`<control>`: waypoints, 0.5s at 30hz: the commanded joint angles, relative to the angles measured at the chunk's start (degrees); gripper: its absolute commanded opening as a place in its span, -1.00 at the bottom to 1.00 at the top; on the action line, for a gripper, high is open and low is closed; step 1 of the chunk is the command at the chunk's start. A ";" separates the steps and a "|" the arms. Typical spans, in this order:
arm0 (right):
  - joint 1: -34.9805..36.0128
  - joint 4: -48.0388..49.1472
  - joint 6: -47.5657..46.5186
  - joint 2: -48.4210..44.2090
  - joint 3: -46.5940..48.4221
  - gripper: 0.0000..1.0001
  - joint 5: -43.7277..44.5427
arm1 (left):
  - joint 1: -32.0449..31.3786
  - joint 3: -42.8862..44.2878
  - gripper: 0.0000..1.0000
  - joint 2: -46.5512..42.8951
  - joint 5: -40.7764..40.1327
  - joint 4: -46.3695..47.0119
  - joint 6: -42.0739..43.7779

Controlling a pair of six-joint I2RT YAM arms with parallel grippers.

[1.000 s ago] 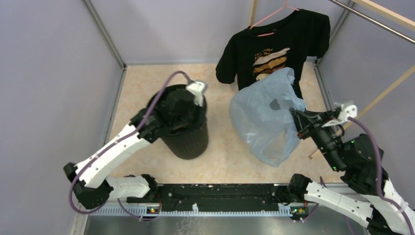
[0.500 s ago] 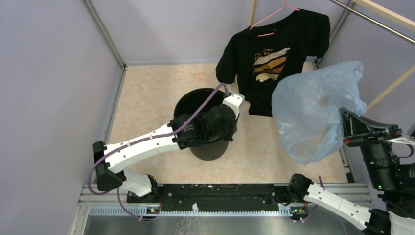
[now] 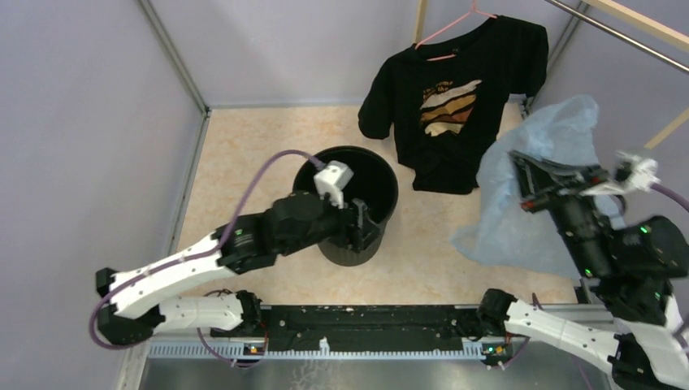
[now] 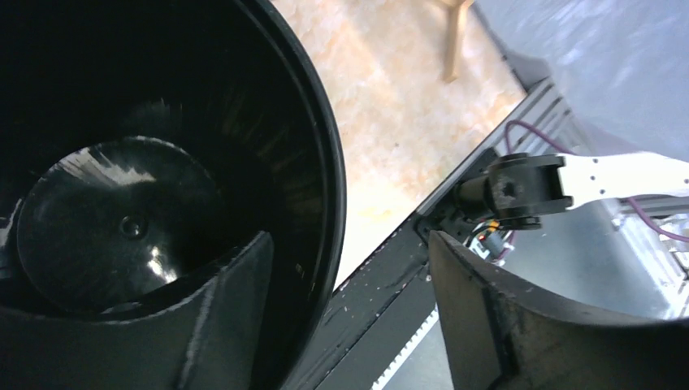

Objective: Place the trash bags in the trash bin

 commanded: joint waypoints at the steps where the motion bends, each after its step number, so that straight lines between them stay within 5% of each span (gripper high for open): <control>1: 0.53 7.15 0.66 13.09 5.14 -1.00 -15.20 | -0.15 -6.80 0.65 -13.46 -1.73 6.09 -3.65; 9: 0.45 22.37 16.34 36.25 18.83 -1.00 -48.43 | -0.15 -13.69 0.65 -31.69 -7.13 -0.14 -11.01; 15: 0.47 31.72 23.76 40.46 24.11 -1.00 -51.79 | -0.15 -14.18 0.65 -38.74 -9.10 -4.48 -12.64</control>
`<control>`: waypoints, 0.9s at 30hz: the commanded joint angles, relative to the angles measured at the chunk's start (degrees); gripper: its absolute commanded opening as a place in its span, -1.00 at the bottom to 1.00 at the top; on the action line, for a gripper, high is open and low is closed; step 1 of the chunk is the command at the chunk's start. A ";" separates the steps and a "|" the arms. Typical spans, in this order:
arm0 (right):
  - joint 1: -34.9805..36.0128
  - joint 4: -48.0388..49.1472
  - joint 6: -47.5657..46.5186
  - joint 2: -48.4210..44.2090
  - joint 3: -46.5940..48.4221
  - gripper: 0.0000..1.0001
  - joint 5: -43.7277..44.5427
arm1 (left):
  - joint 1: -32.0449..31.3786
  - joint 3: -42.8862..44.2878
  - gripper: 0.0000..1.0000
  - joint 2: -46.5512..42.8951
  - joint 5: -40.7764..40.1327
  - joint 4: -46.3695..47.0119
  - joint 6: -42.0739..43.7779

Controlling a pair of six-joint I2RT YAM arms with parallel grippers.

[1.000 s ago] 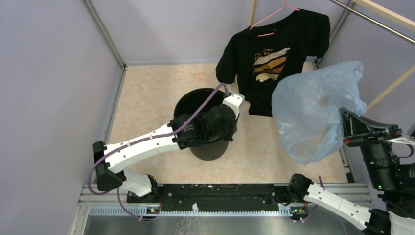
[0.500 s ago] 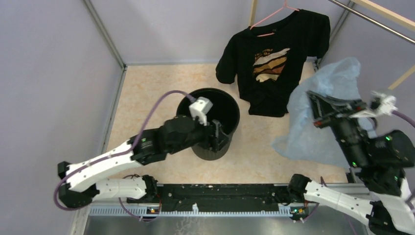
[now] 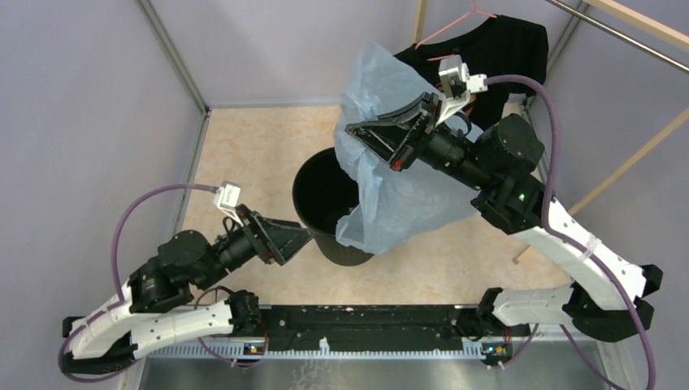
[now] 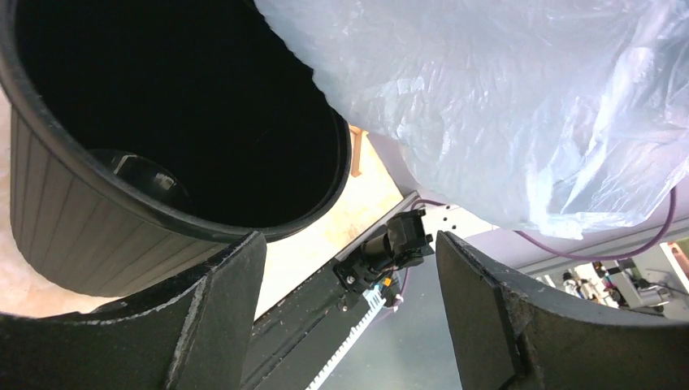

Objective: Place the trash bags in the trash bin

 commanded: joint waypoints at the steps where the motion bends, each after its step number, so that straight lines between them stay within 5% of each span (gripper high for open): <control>1: 0.44 12.56 7.08 -2.36 4.15 -1.00 -4.95 | -0.15 0.20 0.70 -2.60 -3.05 -3.61 -2.37; 6: 0.46 16.63 6.52 -9.86 -4.13 -1.00 12.87 | -0.15 1.78 0.92 -3.23 -2.59 -6.99 -2.52; 15: 0.45 21.22 17.48 -21.94 -21.45 -1.00 30.15 | -0.11 5.41 0.96 -3.08 -2.85 -9.44 -0.39; 22: 0.44 10.41 24.71 -26.60 -33.81 -1.00 38.73 | 0.09 14.23 0.93 -0.03 1.61 -9.48 1.84; 27: 0.44 5.92 18.81 -28.46 -35.99 -1.00 42.43 | 0.46 22.20 0.90 5.54 2.42 -13.62 3.42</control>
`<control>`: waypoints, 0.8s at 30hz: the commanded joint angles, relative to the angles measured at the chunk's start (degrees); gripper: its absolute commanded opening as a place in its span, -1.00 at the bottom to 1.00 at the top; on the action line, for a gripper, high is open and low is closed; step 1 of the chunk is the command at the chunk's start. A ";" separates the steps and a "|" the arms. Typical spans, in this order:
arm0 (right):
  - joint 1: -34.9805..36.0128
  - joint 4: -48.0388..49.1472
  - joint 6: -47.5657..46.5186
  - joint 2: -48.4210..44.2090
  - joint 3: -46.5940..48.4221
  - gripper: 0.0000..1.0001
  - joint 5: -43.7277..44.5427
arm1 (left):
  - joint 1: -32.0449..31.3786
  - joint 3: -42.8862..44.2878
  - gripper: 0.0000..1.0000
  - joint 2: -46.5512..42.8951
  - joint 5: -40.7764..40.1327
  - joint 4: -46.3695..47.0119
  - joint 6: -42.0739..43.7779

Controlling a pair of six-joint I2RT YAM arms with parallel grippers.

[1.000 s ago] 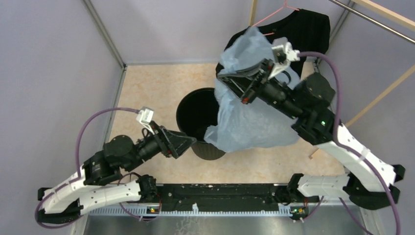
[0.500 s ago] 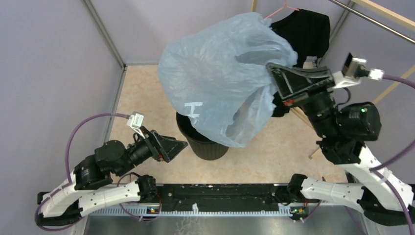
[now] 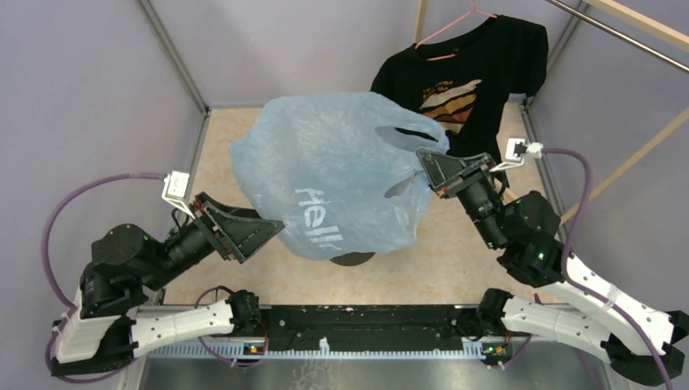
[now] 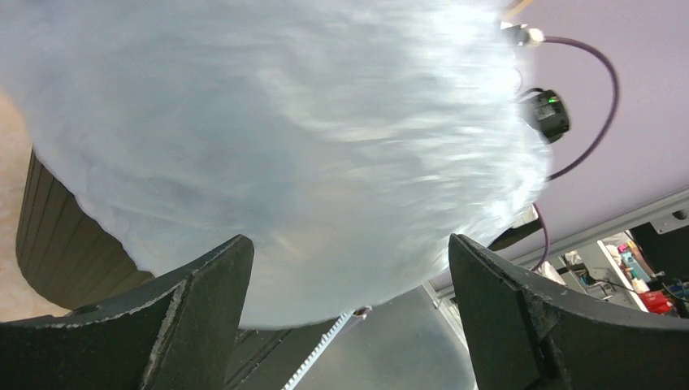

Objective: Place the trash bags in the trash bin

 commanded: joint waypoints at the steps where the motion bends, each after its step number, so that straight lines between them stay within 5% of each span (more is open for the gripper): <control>1: 0.35 -4.13 -4.53 -2.45 -0.17 -1.00 7.37 | 0.22 6.08 0.90 5.58 0.97 -3.53 2.75; 8: 0.36 -10.67 -18.43 -1.61 3.82 -1.00 10.67 | 0.21 7.79 0.85 16.43 -5.82 1.45 9.22; 16: 0.35 -13.55 -30.61 4.05 8.58 -1.00 -5.97 | 0.50 16.64 0.77 35.81 -21.78 -0.21 22.35; 24: 0.20 -12.01 -36.18 11.10 13.11 -1.00 -11.61 | 1.98 2.03 0.63 37.00 -21.93 -0.25 15.51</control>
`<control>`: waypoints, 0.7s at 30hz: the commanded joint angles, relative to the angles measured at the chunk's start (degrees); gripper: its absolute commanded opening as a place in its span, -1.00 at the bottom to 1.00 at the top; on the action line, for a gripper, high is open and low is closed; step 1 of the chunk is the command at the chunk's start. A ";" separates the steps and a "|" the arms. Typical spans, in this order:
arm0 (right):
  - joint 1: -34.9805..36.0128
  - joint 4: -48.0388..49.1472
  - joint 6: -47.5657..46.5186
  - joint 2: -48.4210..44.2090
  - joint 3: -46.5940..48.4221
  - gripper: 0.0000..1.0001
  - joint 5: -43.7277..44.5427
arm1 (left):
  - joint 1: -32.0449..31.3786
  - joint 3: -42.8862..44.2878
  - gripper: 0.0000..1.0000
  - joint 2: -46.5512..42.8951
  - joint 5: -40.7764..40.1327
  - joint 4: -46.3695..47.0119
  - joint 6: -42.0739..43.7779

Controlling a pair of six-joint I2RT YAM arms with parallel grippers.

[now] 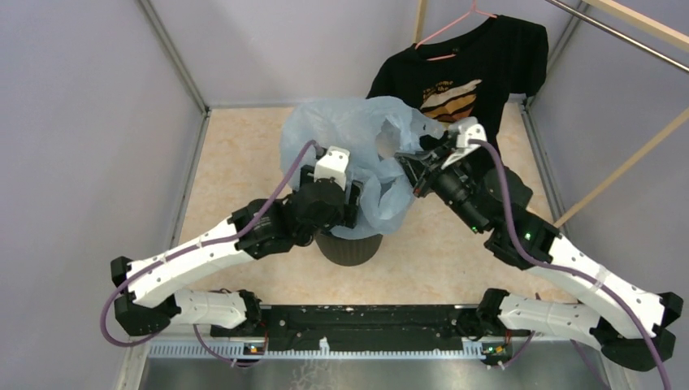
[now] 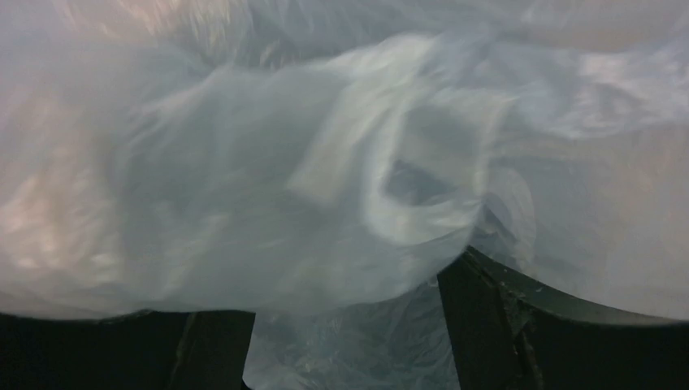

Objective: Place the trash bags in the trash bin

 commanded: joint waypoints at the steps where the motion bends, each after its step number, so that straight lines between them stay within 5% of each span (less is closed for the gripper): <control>1: 0.13 1.03 -6.14 3.78 5.85 -1.00 -5.20 | 0.45 -6.20 0.67 -3.94 -1.43 -0.01 -3.63; 6: -2.58 -3.79 -6.24 9.59 11.13 -1.00 -0.91 | 0.45 -7.18 0.96 -10.05 9.76 3.25 0.60; 10: -6.17 -8.48 -4.10 10.58 13.01 -1.00 -2.05 | 0.45 -0.64 0.97 -8.05 14.30 -4.46 4.04; 14: -8.04 -9.11 -4.55 7.59 11.20 -1.00 -6.79 | 0.45 5.58 0.97 -6.98 5.74 -10.81 2.72; 21: -8.08 -11.66 -4.51 5.58 9.73 -1.00 -14.52 | 1.10 10.16 0.97 -6.98 -0.58 -5.82 7.50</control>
